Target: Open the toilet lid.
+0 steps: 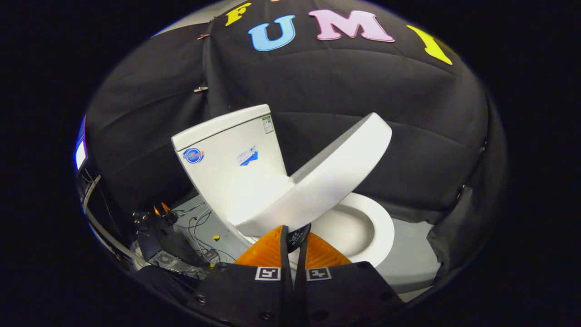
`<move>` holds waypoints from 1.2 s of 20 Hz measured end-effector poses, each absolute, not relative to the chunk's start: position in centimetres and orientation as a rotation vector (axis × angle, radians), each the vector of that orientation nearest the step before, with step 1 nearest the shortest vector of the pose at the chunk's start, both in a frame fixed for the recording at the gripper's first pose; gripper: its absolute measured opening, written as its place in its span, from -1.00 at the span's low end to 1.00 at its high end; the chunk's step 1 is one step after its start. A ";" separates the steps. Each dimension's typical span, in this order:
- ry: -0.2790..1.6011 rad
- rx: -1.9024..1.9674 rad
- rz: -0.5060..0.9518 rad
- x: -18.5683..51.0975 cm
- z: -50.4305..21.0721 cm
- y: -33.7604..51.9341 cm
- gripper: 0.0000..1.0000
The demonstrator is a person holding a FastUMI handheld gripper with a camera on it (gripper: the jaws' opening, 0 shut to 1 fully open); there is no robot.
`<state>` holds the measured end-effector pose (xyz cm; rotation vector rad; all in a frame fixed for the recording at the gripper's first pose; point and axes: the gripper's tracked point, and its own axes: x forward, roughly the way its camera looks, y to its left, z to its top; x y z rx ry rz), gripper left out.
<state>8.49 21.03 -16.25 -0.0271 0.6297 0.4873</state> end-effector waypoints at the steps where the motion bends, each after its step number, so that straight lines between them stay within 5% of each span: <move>1: 0.616 -0.047 0.500 8.7 -15.7 21.7 -0.89; 24: 0.386 -0.233 0.711 12.2 -9.7 45.9 -0.80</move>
